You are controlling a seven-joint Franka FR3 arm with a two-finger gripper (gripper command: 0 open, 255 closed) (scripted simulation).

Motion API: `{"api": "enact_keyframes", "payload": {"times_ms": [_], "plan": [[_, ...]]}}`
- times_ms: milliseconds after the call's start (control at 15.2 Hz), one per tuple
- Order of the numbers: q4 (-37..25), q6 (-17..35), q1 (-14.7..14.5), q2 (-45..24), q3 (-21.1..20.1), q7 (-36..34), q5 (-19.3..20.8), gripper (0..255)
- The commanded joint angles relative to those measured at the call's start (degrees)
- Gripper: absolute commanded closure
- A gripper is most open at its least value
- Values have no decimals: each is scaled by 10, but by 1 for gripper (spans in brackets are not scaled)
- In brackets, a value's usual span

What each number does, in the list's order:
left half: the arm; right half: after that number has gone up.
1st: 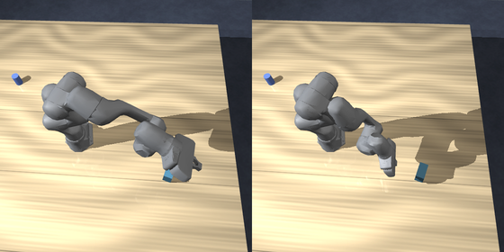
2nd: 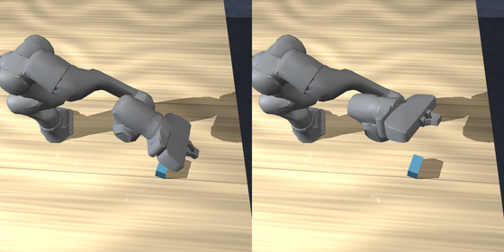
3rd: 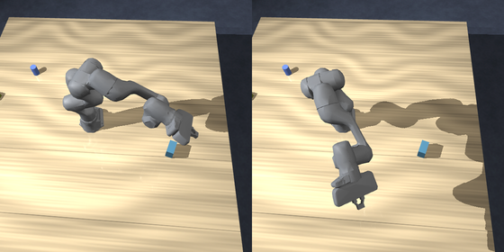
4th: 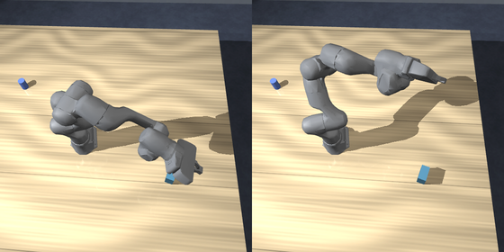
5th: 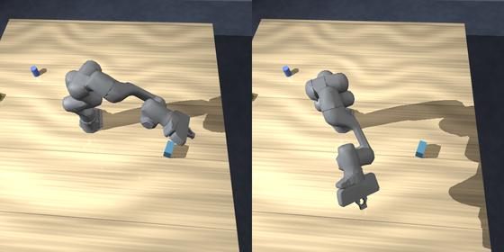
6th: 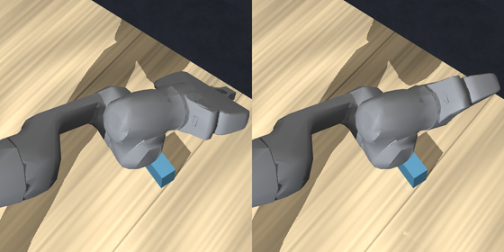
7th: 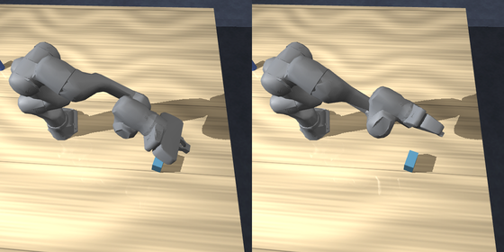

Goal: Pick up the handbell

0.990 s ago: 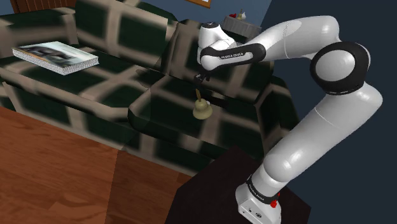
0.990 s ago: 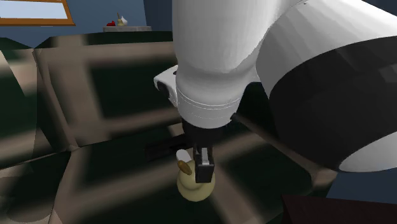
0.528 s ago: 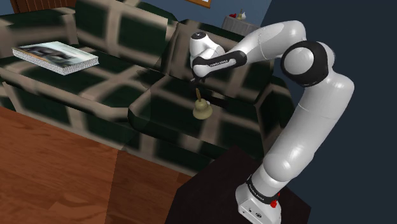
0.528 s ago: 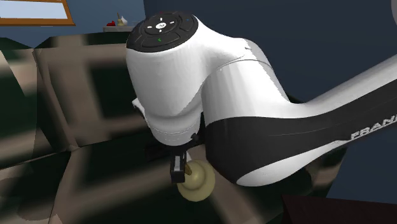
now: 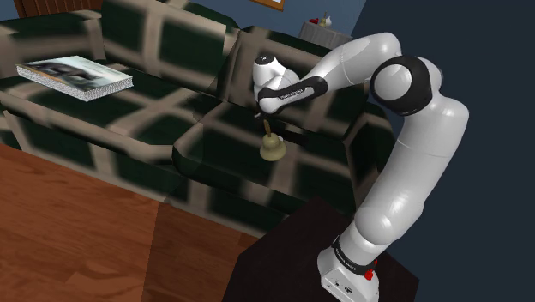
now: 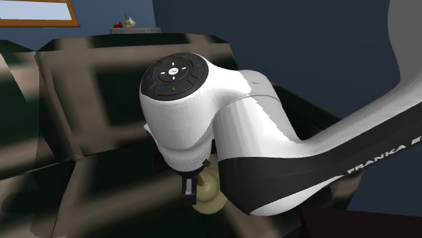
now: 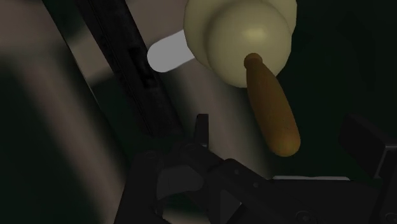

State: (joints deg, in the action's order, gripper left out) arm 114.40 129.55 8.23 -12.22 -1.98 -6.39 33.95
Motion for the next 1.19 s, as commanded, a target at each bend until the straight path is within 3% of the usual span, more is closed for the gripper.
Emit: {"api": "enact_keyframes", "payload": {"times_ms": [0, 594, 1122], "plan": [[1, 2, 0, -2, 0, -2, 1, 255], [0, 2, 0, -2, 0, -1, 1, 255], [-23, -44, 0, 27, -5, 30, -21, 255]]}}
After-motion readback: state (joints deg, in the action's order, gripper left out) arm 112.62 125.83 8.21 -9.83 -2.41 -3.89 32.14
